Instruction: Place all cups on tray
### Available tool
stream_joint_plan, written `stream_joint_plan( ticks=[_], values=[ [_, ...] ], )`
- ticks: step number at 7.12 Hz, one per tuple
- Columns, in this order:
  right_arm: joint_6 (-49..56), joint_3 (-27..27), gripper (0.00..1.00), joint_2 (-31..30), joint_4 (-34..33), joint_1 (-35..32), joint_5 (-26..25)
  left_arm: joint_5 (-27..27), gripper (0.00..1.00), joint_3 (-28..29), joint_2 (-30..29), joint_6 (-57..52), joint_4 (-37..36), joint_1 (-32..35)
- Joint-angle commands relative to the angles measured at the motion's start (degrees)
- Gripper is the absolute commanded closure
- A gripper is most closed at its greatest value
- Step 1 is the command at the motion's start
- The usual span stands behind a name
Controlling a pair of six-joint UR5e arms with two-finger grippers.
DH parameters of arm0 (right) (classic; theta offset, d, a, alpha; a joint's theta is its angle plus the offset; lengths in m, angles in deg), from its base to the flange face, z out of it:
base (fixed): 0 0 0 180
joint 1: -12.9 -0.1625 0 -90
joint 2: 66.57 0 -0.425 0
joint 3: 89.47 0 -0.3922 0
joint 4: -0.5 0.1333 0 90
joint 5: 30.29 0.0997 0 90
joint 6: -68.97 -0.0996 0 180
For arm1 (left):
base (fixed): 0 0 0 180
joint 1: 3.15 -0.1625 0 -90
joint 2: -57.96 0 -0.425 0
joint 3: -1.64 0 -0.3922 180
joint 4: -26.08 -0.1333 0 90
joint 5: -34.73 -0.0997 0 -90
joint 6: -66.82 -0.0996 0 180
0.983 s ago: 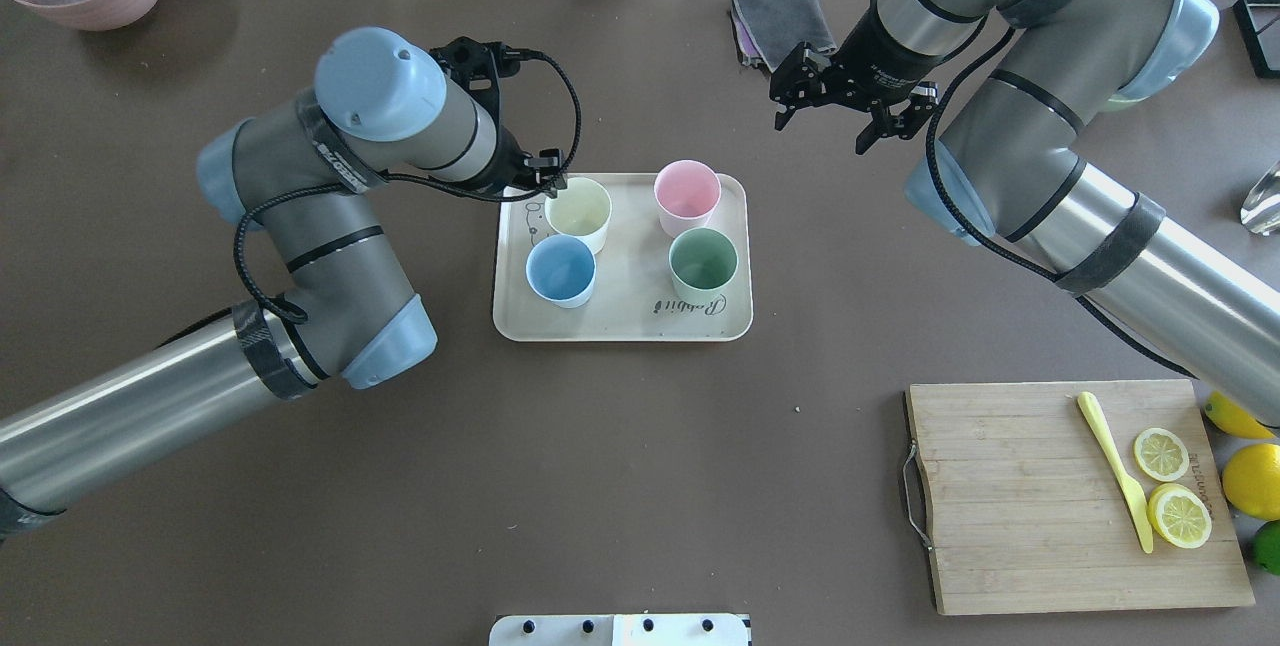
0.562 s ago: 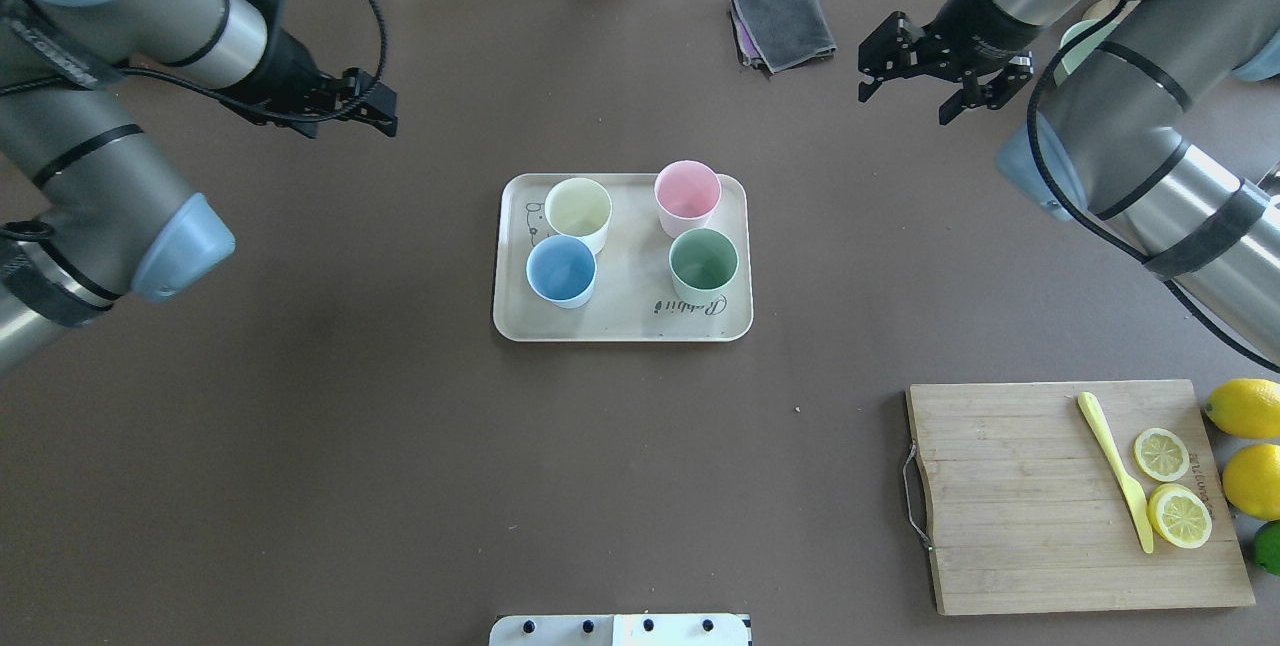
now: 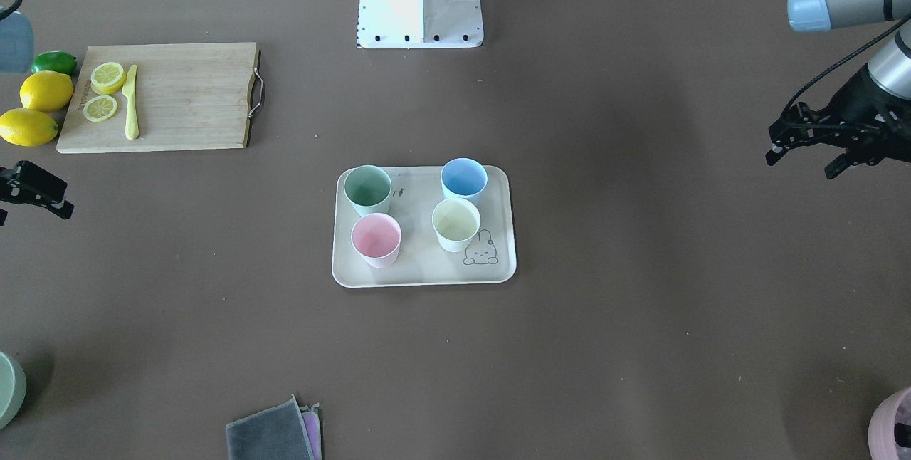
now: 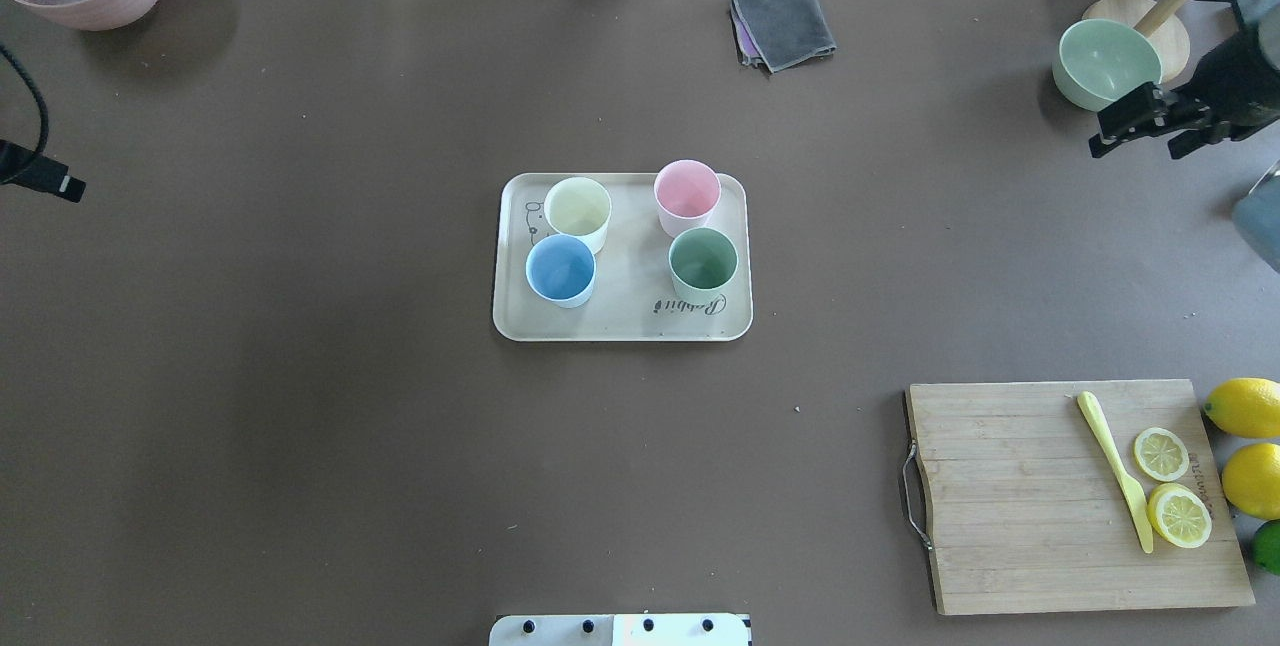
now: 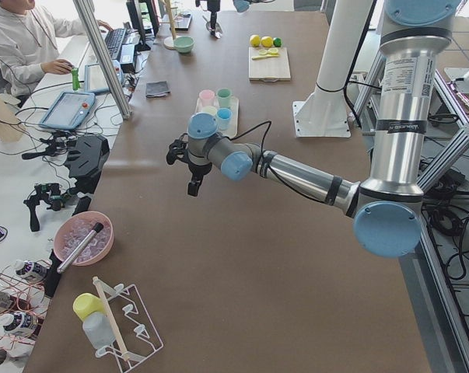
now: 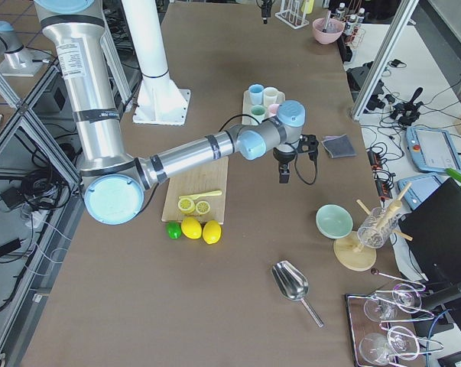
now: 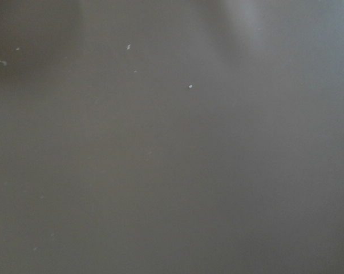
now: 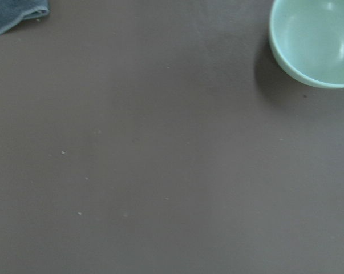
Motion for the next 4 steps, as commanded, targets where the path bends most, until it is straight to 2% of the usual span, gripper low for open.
stream_joint_plan(
  ticks=[1, 2, 4],
  values=[
    [10.5, 0.7, 0.00, -6.5, 0.2, -4.5, -0.5, 4.5, 0.02, -1.3, 6.6, -3.5, -0.1, 5.0],
    [12.7, 0.6, 0.00, -7.8, 0.3, -5.4, -0.9, 4.2, 0.02, -1.2, 9.2, -3.5, -0.2, 5.7],
    [15.2, 0.7, 0.00, -9.7, 0.5, -6.8, -3.0, 4.3, 0.02, -0.5, 9.4, -3.5, -0.4, 7.6]
  ],
)
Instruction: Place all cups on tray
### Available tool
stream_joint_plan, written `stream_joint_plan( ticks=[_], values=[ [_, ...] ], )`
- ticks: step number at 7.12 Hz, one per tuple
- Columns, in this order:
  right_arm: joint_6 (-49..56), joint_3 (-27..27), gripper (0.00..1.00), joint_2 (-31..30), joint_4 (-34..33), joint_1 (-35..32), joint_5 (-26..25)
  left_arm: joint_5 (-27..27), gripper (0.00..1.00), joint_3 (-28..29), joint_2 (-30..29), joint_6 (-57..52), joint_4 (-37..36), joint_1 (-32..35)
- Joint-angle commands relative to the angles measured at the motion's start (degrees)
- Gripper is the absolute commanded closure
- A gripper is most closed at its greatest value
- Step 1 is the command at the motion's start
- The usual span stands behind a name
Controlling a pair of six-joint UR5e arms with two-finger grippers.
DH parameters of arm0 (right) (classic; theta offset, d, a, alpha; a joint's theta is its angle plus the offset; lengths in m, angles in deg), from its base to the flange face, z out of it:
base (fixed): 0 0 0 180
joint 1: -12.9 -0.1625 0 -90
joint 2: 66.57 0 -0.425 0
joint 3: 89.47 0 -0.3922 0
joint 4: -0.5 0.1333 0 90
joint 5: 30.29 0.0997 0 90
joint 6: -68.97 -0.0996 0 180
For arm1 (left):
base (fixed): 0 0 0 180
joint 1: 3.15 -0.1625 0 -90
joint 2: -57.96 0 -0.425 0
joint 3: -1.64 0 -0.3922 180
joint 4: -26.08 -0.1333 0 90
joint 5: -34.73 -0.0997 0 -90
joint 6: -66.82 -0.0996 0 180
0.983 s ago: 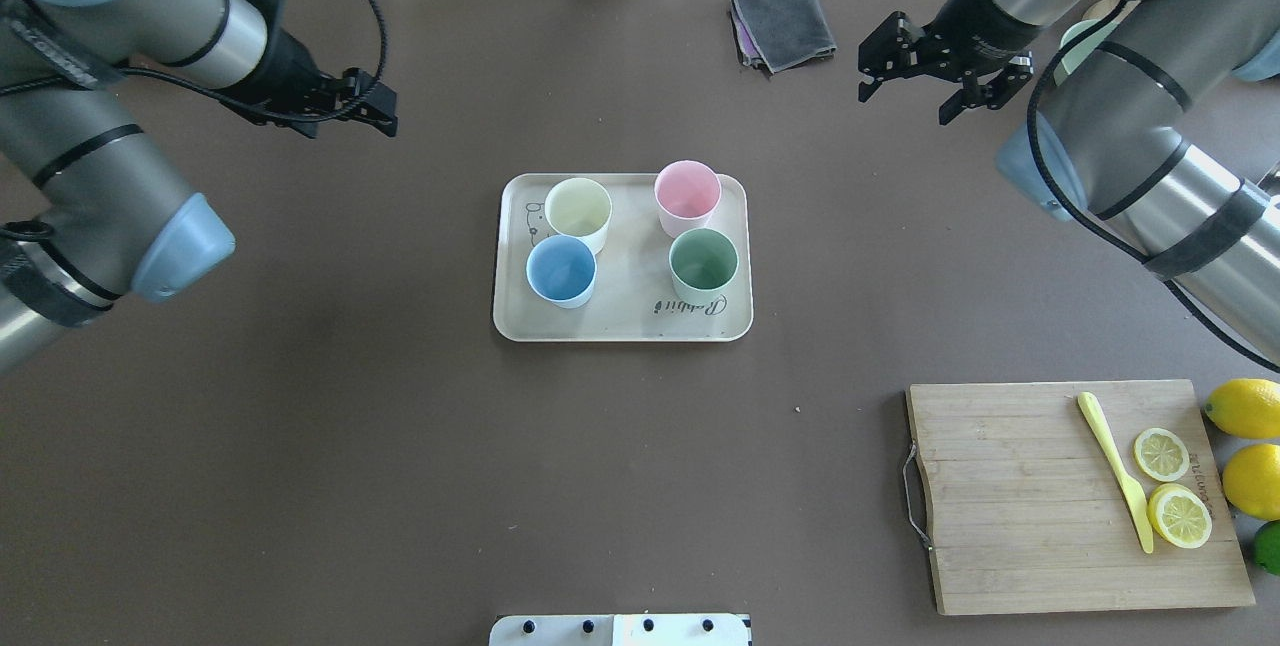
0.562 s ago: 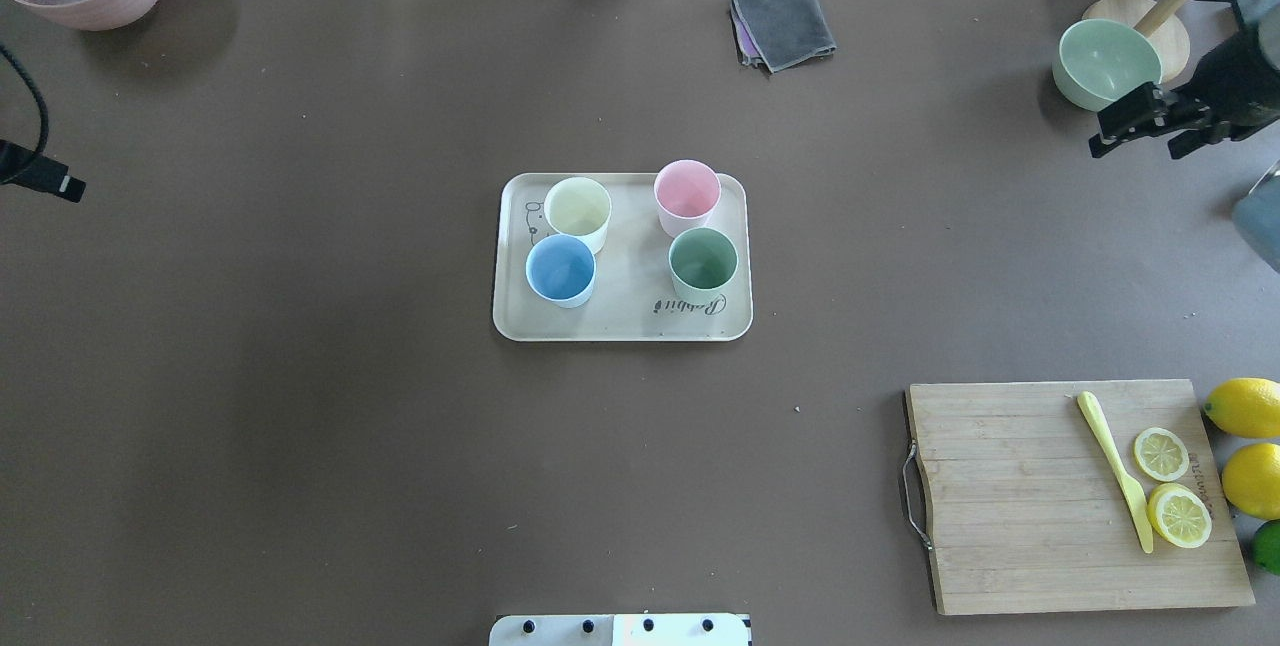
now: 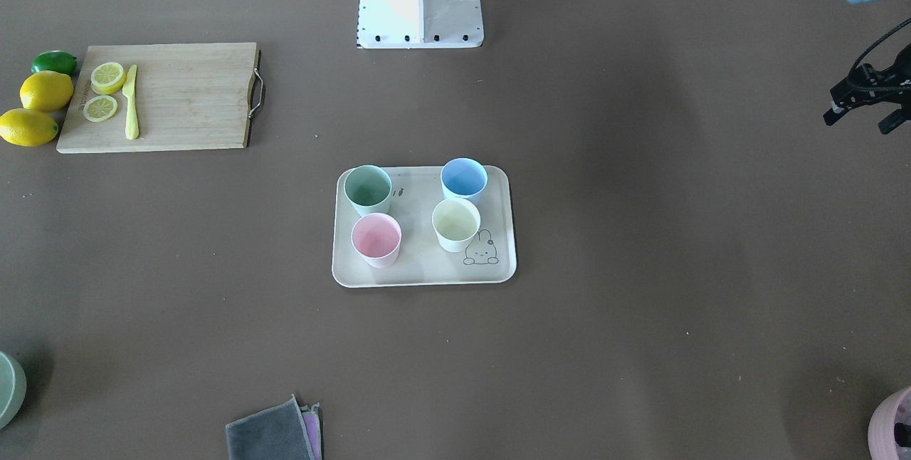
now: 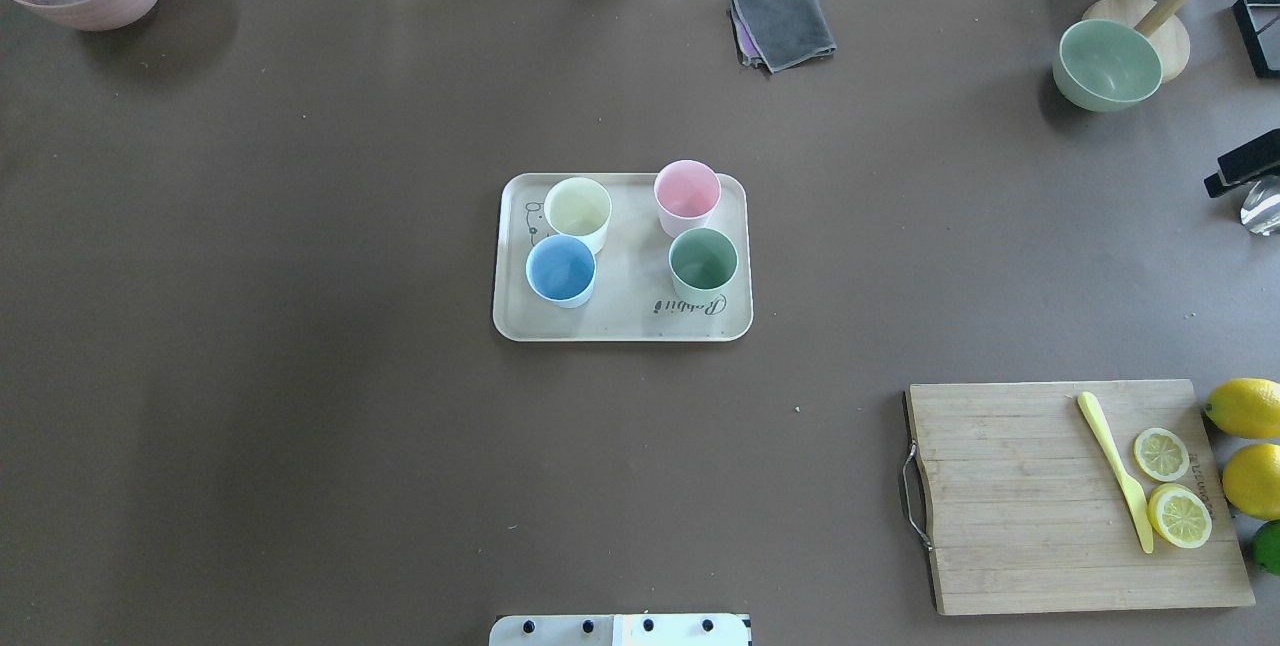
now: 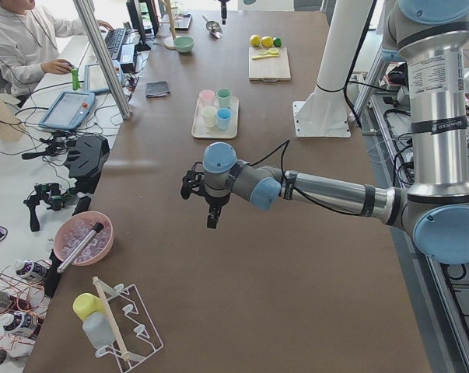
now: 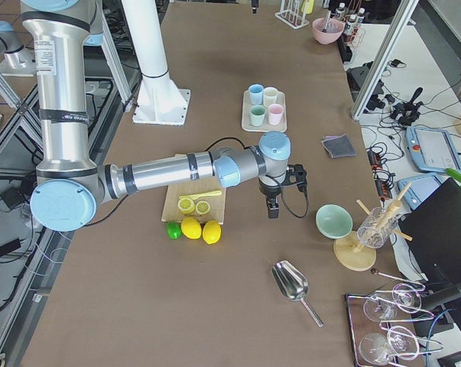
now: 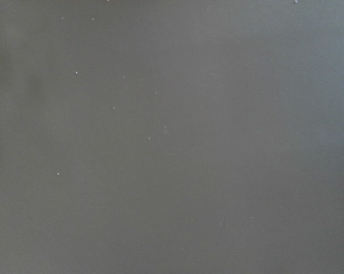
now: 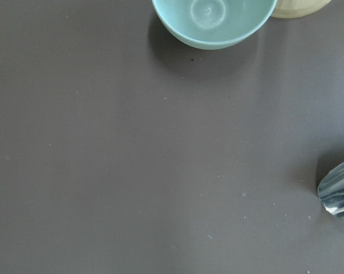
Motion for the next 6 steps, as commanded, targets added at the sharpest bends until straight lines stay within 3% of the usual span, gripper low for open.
stream_joint_plan(
  ticks=[1, 6],
  values=[
    [1.5, 0.0, 0.00, -2.2, 0.2, -1.6, -1.3, 0.2, 0.02, 0.9, 0.9, -0.1, 0.0, 2.1],
    [4.3, 0.0, 0.00, -5.1, 0.5, -3.8, -0.9, -0.2, 0.02, 1.8, 1.8, 0.0, 0.8, 2.0]
  ],
)
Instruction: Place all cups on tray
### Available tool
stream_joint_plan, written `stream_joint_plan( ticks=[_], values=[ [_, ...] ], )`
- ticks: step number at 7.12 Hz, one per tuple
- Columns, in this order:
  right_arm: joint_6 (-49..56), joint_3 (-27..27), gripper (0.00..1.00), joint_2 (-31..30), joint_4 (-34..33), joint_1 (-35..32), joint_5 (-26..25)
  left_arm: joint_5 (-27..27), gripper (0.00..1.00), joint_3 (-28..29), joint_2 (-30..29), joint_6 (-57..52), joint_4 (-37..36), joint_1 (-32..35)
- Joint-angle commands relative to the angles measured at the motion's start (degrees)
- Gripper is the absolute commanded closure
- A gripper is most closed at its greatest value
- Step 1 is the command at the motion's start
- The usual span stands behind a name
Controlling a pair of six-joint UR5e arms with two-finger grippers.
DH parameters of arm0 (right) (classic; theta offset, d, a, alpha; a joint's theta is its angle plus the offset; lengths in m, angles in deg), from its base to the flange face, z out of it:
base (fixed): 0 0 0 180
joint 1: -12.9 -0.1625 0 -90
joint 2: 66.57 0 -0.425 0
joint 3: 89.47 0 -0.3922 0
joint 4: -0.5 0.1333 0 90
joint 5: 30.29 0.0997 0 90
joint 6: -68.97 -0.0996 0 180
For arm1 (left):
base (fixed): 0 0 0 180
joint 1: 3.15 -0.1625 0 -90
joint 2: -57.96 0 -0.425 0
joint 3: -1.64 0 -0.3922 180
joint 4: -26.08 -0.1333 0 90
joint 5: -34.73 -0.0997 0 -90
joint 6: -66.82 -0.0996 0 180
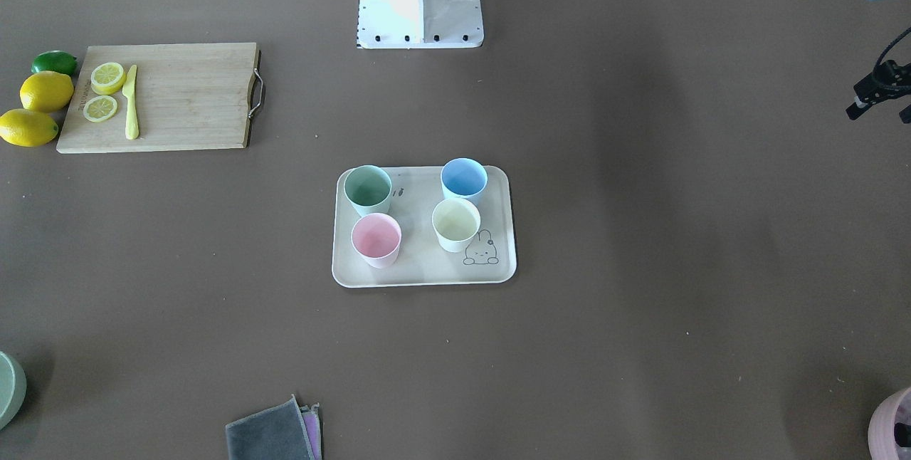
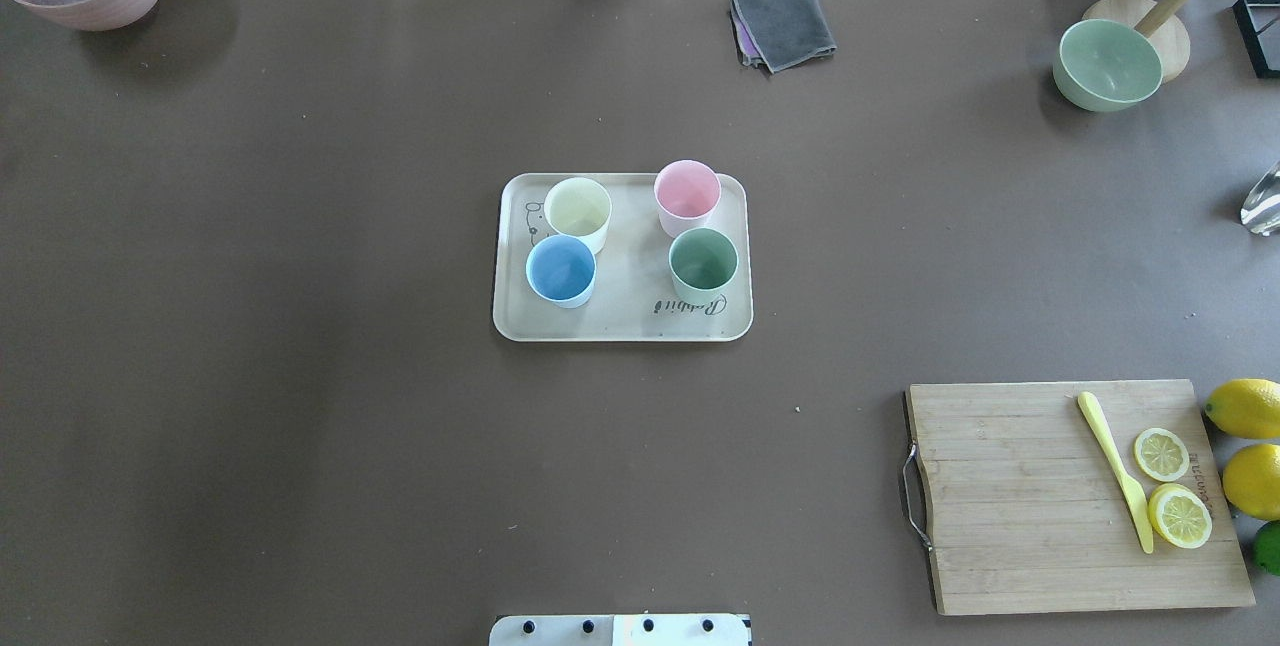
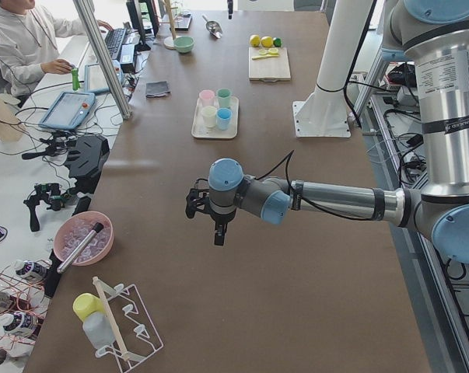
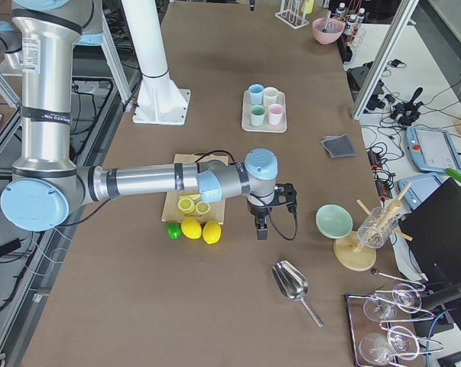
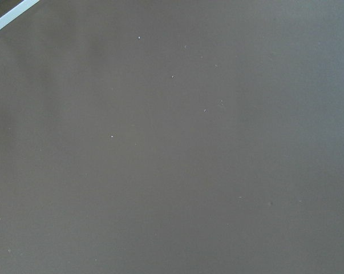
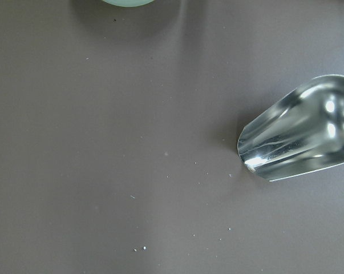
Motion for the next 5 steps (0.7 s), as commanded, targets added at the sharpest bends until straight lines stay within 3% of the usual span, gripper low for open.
stream_joint_plan(
  ticks=[1, 5],
  values=[
    [0.2, -0.1, 0.00, -0.2, 0.0, -0.1, 0.1, 0.0, 0.02, 0.1, -0.4, -0.1, 0.0, -0.2],
    [0.2, -0.2, 0.00, -0.2, 0.0, -0.1, 0.3, 0.0, 0.02, 0.3, 0.5, -0.1, 0.0, 0.0]
  ],
)
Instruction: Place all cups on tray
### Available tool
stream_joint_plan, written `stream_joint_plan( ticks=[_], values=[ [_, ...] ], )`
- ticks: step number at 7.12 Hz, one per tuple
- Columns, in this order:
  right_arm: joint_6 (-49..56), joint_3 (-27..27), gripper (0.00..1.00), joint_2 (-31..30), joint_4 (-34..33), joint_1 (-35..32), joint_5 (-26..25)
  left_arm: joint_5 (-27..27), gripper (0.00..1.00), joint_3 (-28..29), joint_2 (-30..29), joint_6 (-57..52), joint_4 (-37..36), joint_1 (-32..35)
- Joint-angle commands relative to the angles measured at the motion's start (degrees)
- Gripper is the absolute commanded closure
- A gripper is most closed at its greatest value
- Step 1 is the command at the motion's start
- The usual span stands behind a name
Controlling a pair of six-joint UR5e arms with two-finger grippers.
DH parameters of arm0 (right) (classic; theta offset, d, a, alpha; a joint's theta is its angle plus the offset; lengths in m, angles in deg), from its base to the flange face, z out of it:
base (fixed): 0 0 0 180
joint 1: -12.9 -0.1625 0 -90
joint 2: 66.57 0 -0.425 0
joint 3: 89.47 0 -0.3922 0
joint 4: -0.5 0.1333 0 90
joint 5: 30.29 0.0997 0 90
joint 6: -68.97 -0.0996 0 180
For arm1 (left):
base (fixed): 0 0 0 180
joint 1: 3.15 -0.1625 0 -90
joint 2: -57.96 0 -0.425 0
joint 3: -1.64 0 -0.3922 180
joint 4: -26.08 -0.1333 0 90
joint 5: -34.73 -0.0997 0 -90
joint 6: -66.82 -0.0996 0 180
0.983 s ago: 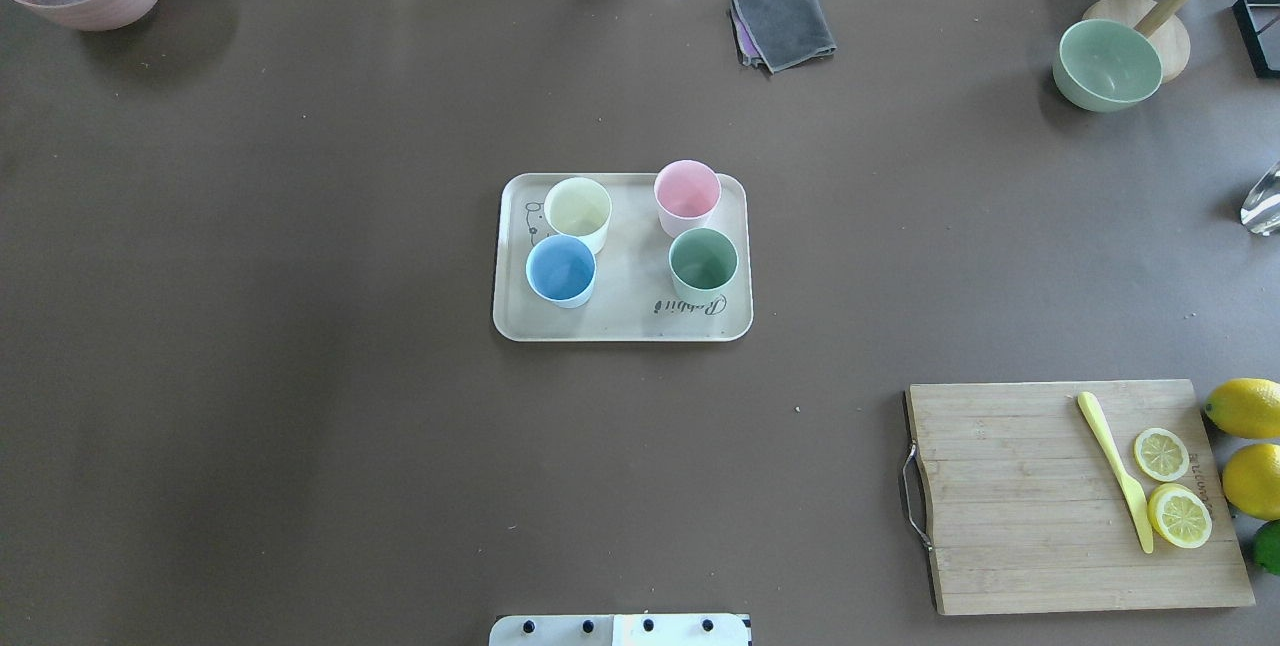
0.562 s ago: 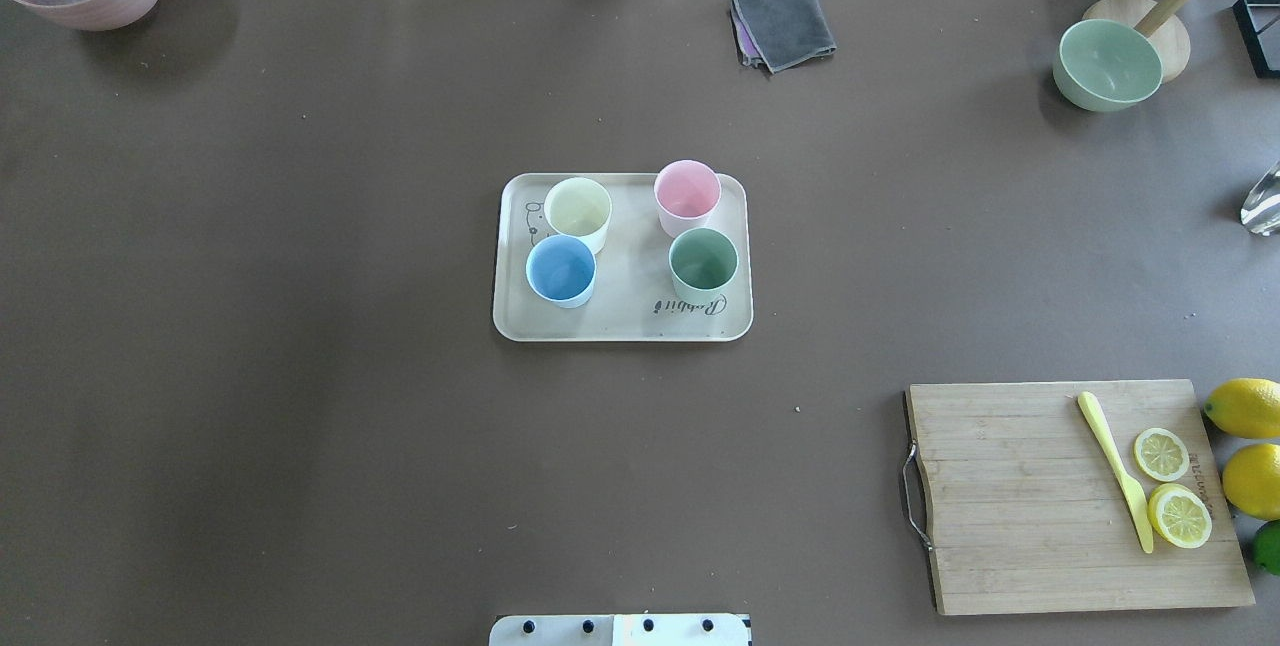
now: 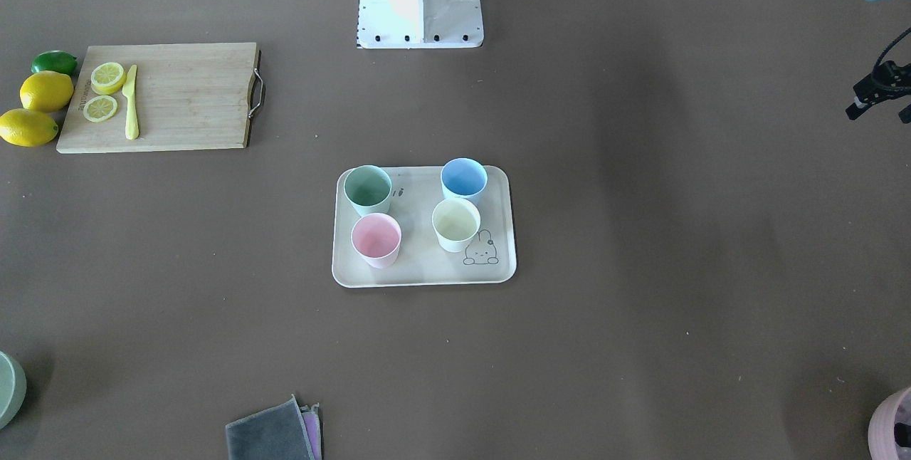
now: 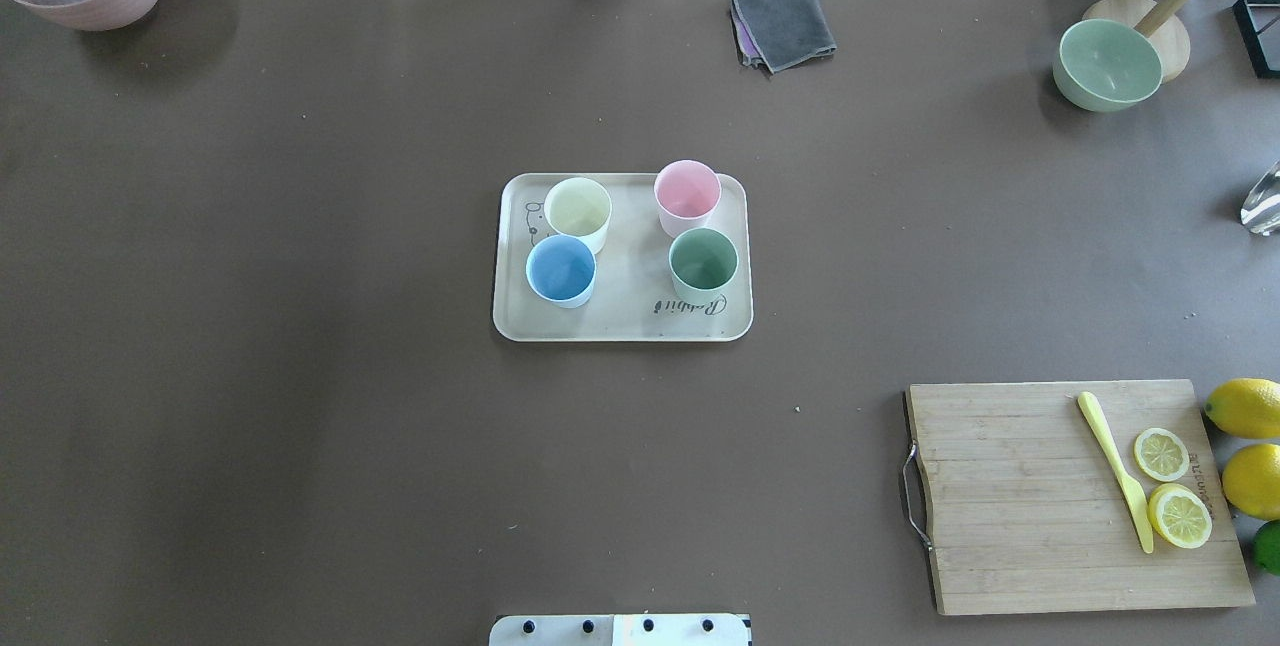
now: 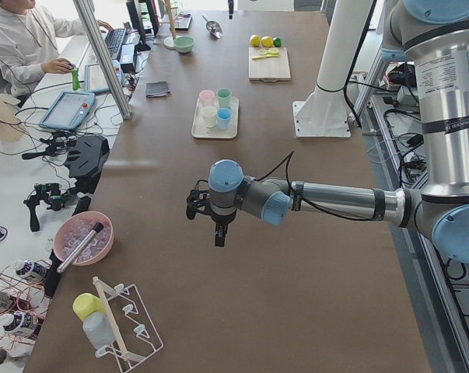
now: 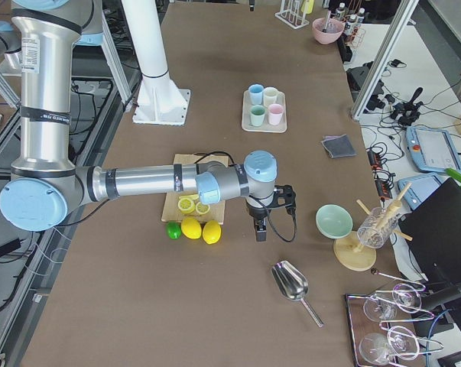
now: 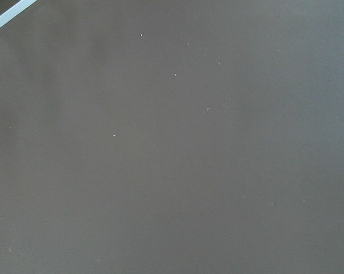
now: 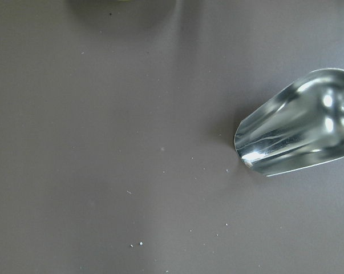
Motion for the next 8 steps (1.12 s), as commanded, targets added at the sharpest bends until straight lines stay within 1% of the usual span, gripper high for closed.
stream_joint_plan(
  ticks=[1, 3, 5, 8],
  values=[
    [0.0, 0.0, 0.00, -0.4, 0.0, 0.0, 0.1, -0.1, 0.02, 0.1, 0.1, 0.0, 0.0, 0.0],
    [0.2, 0.0, 0.00, -0.5, 0.0, 0.0, 0.1, -0.1, 0.02, 0.2, 0.2, 0.0, 0.0, 0.0],
    [6.8, -0.4, 0.00, -1.6, -0.4, -0.2, 0.1, -0.1, 0.02, 0.2, 0.2, 0.0, 0.0, 0.0],
    [6.9, 0.1, 0.00, -2.6, -0.2, -0.3, 0.2, -0.1, 0.02, 0.0, 0.1, 0.1, 0.0, 0.1]
  ],
)
